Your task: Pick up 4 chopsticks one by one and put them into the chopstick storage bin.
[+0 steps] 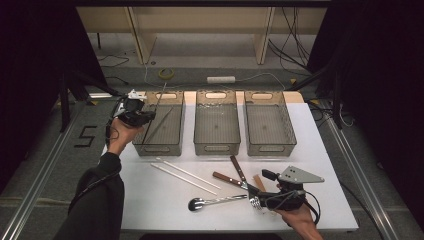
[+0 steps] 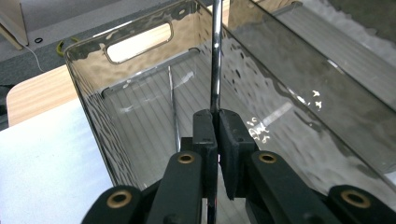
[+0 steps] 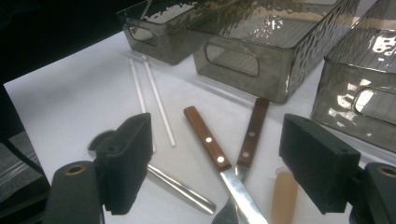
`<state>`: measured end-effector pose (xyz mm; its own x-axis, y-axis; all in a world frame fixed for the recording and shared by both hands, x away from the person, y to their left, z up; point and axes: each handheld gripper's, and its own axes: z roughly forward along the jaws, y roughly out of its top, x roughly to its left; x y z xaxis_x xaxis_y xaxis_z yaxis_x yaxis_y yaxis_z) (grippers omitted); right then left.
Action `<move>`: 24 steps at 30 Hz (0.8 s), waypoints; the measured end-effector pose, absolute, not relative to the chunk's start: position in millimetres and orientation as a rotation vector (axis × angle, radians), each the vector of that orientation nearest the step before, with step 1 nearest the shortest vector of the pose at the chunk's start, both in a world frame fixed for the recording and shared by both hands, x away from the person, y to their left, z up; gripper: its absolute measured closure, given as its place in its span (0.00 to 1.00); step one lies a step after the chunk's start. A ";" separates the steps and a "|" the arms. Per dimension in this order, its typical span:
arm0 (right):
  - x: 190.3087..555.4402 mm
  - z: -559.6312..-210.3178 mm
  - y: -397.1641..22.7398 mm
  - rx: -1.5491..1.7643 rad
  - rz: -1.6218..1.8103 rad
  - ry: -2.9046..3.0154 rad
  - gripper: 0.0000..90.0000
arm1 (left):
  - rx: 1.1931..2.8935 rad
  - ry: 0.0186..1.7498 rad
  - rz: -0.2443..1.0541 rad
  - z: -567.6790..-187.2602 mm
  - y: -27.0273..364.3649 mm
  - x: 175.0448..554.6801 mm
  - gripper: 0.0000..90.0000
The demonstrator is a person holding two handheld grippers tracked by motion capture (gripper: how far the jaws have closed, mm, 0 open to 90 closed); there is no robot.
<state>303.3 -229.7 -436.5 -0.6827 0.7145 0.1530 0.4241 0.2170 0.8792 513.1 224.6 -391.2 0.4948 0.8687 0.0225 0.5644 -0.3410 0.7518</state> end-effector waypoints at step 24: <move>303.1 -436.6 -229.5 1.069 1.453 2.209 0.30 | 2.056 1.184 0.577 -401.7 225.9 510.4 0.81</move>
